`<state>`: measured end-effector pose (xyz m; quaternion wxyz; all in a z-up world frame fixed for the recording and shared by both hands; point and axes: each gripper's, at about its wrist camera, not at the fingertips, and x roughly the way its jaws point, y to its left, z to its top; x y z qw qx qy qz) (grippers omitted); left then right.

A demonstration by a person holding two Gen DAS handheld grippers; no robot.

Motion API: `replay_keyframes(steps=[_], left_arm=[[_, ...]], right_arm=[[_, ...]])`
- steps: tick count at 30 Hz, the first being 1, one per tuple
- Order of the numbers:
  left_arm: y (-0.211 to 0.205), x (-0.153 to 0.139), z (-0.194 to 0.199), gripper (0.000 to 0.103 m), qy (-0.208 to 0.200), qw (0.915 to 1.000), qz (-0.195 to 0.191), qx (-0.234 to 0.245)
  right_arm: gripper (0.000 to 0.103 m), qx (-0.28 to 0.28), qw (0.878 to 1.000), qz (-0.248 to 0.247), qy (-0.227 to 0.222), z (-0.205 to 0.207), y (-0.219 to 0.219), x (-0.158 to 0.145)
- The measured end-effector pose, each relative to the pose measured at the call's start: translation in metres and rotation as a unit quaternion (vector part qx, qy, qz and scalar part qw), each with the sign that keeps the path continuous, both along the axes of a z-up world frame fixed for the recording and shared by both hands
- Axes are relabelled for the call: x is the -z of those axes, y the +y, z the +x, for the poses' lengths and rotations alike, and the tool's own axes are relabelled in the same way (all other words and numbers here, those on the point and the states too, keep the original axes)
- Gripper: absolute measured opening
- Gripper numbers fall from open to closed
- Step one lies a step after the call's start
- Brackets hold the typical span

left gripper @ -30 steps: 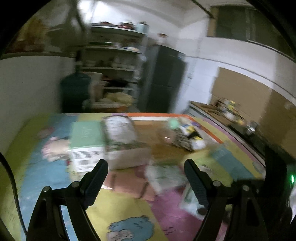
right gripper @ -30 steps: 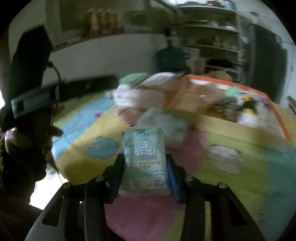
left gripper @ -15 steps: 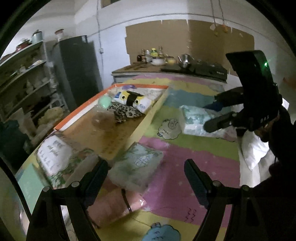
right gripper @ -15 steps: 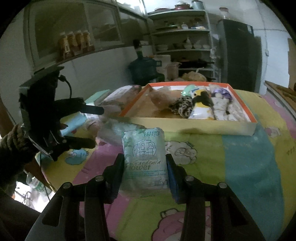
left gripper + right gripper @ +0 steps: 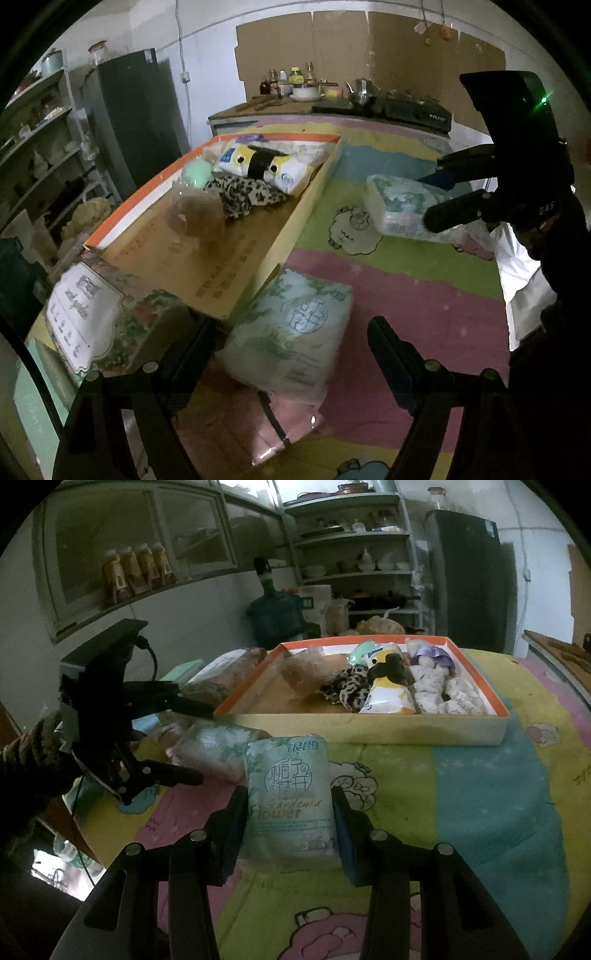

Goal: Organize soft objects
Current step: 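Grasp a second white tissue pack with the left tool while the right tool holds its pack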

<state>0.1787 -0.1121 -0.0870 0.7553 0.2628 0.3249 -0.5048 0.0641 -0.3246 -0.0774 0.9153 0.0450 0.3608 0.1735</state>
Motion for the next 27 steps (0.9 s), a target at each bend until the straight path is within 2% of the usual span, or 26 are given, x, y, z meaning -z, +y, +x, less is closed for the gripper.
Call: replay_keyframes(steps=[4,8,11,18,22,27], left_arm=[[-0.003,0.004,0.0,0.082,-0.006,0.9999,0.009,-0.005],[-0.001,0.01,0.006,0.066,0.012,0.9995,0.013,-0.025],[0.003,0.011,0.007,0.063,0.026,0.9993,0.001,-0.028],[0.007,0.008,-0.001,0.059,0.024,0.9991,-0.011,-0.033],[0.009,0.002,-0.009,0.058,0.016,0.999,-0.018,-0.038],[0.012,-0.007,-0.017,0.057,0.003,0.9973,-0.028,-0.068]], right_arm=[[0.045,0.002,1.0,0.001,0.005,0.004,-0.001,0.002],[0.045,-0.001,1.0,0.002,0.007,0.007,0.001,0.004],[0.045,-0.005,1.0,0.003,0.009,0.008,0.003,0.005],[0.045,-0.008,1.0,0.005,0.01,0.011,0.006,0.005],[0.045,-0.011,1.0,0.004,0.008,0.01,0.008,0.004],[0.045,-0.012,1.0,0.005,0.001,0.005,0.011,0.0]])
